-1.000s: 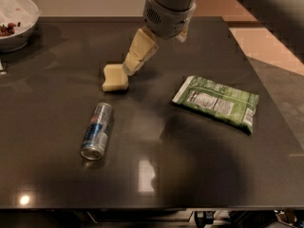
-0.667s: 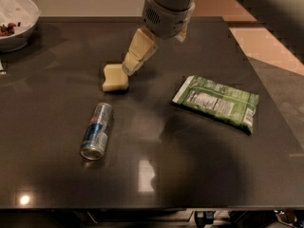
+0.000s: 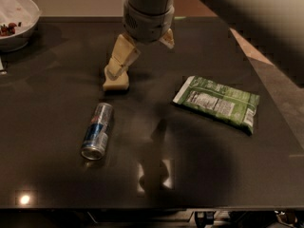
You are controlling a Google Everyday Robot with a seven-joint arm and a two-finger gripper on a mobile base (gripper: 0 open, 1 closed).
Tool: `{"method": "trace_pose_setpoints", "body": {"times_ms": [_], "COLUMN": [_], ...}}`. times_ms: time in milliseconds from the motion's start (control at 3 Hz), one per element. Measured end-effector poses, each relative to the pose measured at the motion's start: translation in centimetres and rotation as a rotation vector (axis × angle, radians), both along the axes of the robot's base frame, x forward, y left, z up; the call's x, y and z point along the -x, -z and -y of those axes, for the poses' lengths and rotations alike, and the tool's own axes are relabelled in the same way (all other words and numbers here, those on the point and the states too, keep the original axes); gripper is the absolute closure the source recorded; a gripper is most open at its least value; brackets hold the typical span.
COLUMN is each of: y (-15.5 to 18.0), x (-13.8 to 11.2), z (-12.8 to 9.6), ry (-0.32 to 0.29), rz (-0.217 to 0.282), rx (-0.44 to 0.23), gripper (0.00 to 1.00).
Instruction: Pick redbull can
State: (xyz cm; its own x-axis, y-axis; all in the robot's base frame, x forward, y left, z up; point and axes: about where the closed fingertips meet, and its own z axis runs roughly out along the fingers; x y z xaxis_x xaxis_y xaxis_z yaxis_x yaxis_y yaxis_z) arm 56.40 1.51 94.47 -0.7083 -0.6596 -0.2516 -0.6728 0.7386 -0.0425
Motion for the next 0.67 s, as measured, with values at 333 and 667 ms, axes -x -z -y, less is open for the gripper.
{"method": "trace_pose_setpoints", "body": {"times_ms": [333,667], "y": [0.7,1.8], "x": [1.0,2.6], "z": [-3.0,-6.1], "ry": [0.072,0.152], "rz": [-0.039,-0.085], "rx": [0.001,-0.011], "gripper": [0.0,0.0]}}
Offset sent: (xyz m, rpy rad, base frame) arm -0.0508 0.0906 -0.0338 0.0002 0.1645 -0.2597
